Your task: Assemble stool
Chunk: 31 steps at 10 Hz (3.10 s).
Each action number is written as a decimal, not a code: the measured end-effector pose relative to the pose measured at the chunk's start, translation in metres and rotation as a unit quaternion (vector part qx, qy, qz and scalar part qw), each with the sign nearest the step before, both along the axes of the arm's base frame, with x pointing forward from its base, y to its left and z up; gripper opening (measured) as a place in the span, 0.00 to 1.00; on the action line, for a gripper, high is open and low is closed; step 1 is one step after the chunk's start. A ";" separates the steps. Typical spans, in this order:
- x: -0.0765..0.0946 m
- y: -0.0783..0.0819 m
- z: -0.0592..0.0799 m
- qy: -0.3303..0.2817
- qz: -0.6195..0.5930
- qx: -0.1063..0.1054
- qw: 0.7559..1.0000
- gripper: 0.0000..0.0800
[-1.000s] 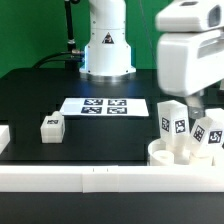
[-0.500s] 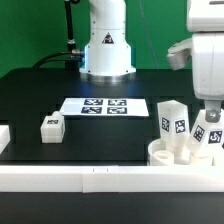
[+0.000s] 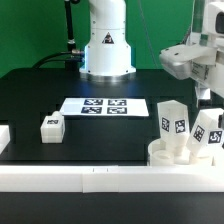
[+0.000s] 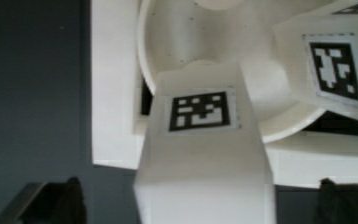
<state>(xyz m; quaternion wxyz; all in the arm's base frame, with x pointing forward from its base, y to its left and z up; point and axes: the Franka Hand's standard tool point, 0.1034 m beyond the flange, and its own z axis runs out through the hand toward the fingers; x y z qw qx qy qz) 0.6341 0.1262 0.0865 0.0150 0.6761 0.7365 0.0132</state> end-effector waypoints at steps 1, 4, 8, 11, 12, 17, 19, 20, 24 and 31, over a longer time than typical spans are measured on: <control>0.000 -0.001 -0.001 0.001 -0.002 0.000 1.000 0.77; -0.001 -0.003 -0.001 0.001 -0.004 0.000 1.000 0.52; -0.001 -0.003 -0.001 0.002 -0.038 0.003 0.999 0.42; -0.002 -0.009 -0.002 0.010 -0.244 0.016 0.970 0.42; -0.002 -0.008 -0.003 0.014 -0.336 0.029 0.941 0.42; -0.001 -0.006 -0.003 0.009 -0.566 0.056 0.822 0.42; -0.001 -0.008 -0.003 0.017 -0.663 0.067 0.746 0.42; -0.005 -0.009 -0.004 0.023 -0.730 0.071 0.679 0.42; -0.011 -0.009 -0.005 0.026 -0.896 0.082 0.435 0.42; -0.013 -0.010 -0.006 0.046 -0.996 0.078 0.017 0.42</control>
Offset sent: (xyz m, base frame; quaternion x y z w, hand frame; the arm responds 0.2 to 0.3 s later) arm 0.0000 0.0000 0.0000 0.0000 0.0000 0.0000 1.0000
